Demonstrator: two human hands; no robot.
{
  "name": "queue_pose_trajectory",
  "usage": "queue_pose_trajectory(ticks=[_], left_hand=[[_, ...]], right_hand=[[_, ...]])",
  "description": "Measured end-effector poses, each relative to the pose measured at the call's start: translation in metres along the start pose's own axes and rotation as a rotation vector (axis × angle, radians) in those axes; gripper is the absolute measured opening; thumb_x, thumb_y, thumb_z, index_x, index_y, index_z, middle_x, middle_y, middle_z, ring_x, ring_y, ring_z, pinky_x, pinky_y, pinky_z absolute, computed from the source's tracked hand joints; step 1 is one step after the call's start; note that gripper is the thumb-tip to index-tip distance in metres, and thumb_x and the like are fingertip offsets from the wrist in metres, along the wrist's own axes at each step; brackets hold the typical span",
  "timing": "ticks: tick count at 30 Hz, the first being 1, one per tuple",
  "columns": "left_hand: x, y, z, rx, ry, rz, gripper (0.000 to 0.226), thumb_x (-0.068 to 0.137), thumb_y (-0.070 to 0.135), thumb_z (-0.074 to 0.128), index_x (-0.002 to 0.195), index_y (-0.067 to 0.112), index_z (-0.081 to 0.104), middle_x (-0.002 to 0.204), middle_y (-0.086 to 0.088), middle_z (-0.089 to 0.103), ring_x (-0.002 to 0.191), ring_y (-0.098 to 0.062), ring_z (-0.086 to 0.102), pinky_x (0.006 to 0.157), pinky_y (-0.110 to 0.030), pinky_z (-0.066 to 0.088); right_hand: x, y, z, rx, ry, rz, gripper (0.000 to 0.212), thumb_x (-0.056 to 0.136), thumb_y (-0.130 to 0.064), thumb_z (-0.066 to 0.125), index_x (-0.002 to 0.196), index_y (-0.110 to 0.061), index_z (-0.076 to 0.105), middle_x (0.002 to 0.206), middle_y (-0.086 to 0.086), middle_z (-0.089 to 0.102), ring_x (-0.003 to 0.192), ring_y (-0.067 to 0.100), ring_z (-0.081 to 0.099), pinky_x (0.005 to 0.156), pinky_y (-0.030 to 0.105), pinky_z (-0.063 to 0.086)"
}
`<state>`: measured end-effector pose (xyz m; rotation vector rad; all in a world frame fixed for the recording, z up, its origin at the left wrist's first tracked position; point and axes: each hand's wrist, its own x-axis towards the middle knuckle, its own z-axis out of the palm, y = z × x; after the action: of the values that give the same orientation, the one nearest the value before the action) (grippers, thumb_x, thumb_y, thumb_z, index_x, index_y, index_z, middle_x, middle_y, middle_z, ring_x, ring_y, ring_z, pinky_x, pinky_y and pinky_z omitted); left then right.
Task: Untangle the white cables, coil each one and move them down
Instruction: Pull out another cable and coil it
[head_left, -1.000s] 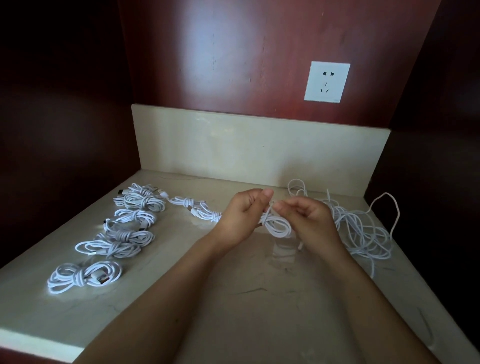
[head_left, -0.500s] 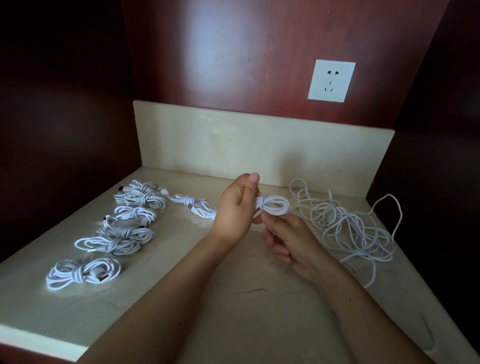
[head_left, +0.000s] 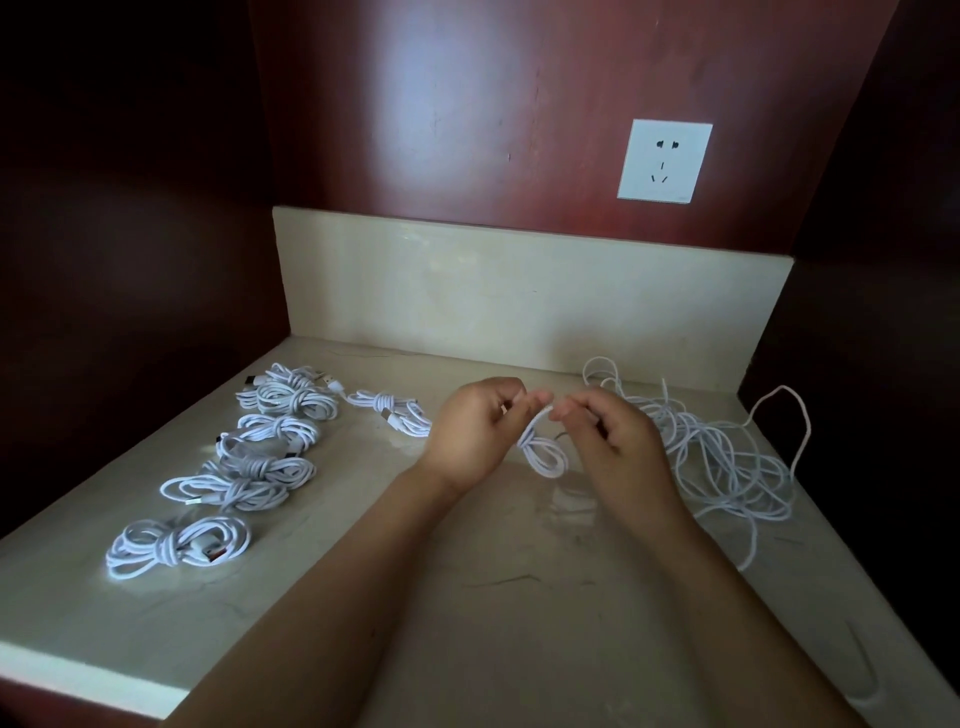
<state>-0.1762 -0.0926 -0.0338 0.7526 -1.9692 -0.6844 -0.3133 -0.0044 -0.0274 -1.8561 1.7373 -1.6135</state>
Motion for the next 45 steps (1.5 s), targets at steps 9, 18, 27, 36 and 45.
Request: queue_pose_trajectory(ticks=[9, 18, 27, 36, 45], left_hand=[[-0.002, 0.029, 0.005, -0.600, 0.163, -0.144, 0.047, 0.103, 0.026, 0.042, 0.059, 0.011, 0.046, 0.047, -0.001, 0.043, 0.038, -0.007, 0.034, 0.040, -0.017, 0.029], [-0.001, 0.019, 0.011, -0.551, 0.308, -0.235, 0.040, 0.103, 0.032, 0.044, 0.069, 0.012, 0.052, 0.057, -0.001, 0.049, 0.047, -0.007, 0.043, 0.048, -0.019, 0.037], [-0.004, 0.016, 0.014, -0.222, 0.070, 0.028, 0.039, 0.098, 0.043, 0.043, 0.084, 0.018, 0.069, 0.075, 0.010, 0.058, 0.075, -0.003, 0.054, 0.073, -0.024, 0.043], [-0.004, 0.014, 0.017, -0.313, 0.034, -0.018, 0.010, 0.099, 0.020, 0.054, 0.100, 0.014, 0.062, 0.106, -0.005, 0.055, 0.070, -0.014, 0.064, 0.062, -0.031, 0.057], [-0.003, 0.026, 0.010, -0.523, 0.031, -0.319, 0.016, 0.103, 0.015, 0.045, 0.090, 0.006, 0.050, 0.067, -0.006, 0.055, 0.046, -0.003, 0.057, 0.045, -0.021, 0.050]], right_hand=[[0.001, -0.007, 0.004, 0.529, -0.082, 0.390, 0.009, 0.095, -0.005, 0.056, 0.088, -0.009, 0.059, 0.059, 0.006, 0.059, 0.040, 0.008, 0.042, 0.040, 0.016, 0.030], [-0.007, -0.018, 0.021, 0.442, -0.168, 0.295, 0.008, 0.094, -0.009, 0.062, 0.088, -0.006, 0.066, 0.054, 0.007, 0.063, 0.038, 0.014, 0.053, 0.037, 0.020, 0.038], [-0.001, -0.014, 0.009, 0.551, -0.056, 0.430, 0.021, 0.096, -0.015, 0.059, 0.080, -0.004, 0.067, 0.052, 0.004, 0.056, 0.041, 0.015, 0.051, 0.040, 0.023, 0.040], [0.001, -0.007, 0.005, 0.488, -0.026, 0.445, 0.024, 0.092, -0.015, 0.064, 0.072, -0.002, 0.064, 0.053, 0.010, 0.058, 0.042, 0.018, 0.051, 0.043, 0.025, 0.042], [0.002, -0.011, 0.003, 0.807, -0.028, 0.535, 0.010, 0.092, -0.001, 0.059, 0.097, -0.009, 0.063, 0.070, 0.008, 0.069, 0.061, 0.018, 0.068, 0.052, 0.024, 0.052]])
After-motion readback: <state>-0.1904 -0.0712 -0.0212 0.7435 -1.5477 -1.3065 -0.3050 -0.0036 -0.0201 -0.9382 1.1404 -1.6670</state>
